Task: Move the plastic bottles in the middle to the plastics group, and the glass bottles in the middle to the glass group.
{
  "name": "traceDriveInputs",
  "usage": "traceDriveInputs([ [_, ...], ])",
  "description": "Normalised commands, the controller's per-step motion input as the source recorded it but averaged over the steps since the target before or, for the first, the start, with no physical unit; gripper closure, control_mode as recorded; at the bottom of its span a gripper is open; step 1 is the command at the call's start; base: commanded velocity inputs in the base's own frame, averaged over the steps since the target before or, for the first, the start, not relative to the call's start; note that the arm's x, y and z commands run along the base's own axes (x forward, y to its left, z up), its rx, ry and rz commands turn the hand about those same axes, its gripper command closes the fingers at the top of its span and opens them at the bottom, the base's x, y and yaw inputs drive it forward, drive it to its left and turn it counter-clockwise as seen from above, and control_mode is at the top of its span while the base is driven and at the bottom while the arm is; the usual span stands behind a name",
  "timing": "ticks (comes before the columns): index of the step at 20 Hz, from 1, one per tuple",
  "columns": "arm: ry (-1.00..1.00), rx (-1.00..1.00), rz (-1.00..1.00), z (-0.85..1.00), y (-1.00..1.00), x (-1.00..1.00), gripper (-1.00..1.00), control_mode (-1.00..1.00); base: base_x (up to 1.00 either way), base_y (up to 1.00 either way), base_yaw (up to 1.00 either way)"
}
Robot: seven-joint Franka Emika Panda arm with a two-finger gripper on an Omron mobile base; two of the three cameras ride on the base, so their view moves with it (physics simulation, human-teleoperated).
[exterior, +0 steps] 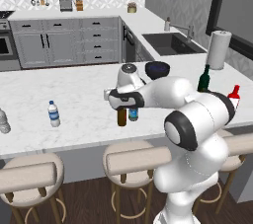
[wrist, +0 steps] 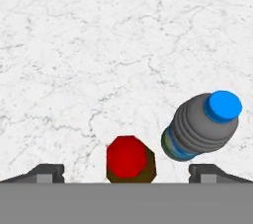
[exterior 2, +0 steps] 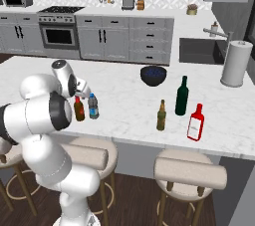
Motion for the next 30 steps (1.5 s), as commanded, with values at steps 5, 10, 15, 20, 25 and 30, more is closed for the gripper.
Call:
traceDriveInputs([
  [5, 0.00, 0.00, 0.00, -0.18, 0.00, 0.19, -1.00, -1.00, 0.00, 0.00, 0.00],
  [10, 0.00, 0.00, -0.01, -0.16, 0.00, 0.19, -1.00, -1.00, 0.00, 0.00, 0.00],
  [15, 0.00, 0.00, 0.00, -0.14, 0.06, 0.02, -1.00, -1.00, 0.00, 0.00, 0.00],
  [20, 0.00, 0.00, 0.00, -0.19, 0.03, 0.00, 1.00, -1.00, 0.00, 0.00, 0.00],
  [25, 0.00, 0.00, 0.00, -0.25, -0.06, -0.03, 1.00, -1.00, 0.00, 0.00, 0.00],
  [30, -0.03, 0.01, 0.00, 0.01, -0.09, -0.32, 1.00, -1.00, 0.00, 0.00, 0.00],
])
